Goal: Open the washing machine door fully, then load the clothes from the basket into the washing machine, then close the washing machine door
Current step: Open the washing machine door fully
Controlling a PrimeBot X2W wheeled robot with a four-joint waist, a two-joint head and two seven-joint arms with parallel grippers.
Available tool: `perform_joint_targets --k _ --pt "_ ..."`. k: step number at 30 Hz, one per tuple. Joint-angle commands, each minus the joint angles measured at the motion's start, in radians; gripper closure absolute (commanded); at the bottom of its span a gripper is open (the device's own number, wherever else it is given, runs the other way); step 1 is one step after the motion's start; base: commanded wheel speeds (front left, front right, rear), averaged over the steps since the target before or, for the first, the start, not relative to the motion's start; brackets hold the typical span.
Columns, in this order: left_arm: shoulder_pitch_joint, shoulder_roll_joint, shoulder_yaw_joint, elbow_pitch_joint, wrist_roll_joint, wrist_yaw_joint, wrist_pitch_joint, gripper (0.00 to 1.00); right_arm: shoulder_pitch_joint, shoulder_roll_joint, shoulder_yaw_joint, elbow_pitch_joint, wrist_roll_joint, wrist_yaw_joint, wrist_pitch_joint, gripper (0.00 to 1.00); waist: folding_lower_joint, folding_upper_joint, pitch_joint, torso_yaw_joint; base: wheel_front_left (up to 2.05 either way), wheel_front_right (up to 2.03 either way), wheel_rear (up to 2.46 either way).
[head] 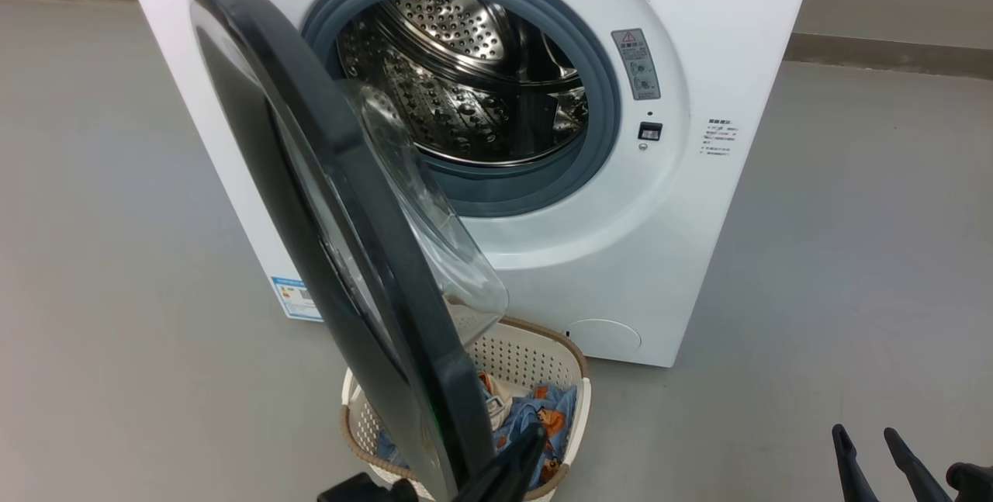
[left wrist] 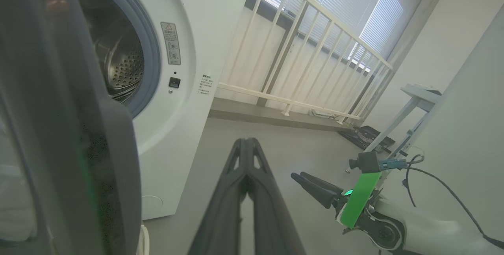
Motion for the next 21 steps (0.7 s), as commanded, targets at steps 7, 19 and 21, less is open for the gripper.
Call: perform_joint_targets --k 7,19,21 --pt "-0.093 -0.004 0.022 0.119 -0.069 -0.002 -0.072 1.00 0.001 -0.027 0.028 -0.025 -0.009 0.002 -0.012 0.00 0.0000 0.0000 0.003 -0.010 0.00 0.00 0.00" --pt "-0.152 0.000 0.026 0.228 -0.105 -0.002 -0.109 1.00 0.004 -0.022 0.021 -0.033 -0.011 0.002 -0.012 0.00 0.0000 0.0000 0.009 -0.009 0.00 0.00 0.00" --pt "-0.157 0.001 0.031 0.237 -0.110 -0.002 -0.112 1.00 0.004 -0.022 0.020 -0.034 -0.011 0.002 -0.012 0.00 0.0000 0.0000 0.011 -0.006 0.00 0.00 0.00"
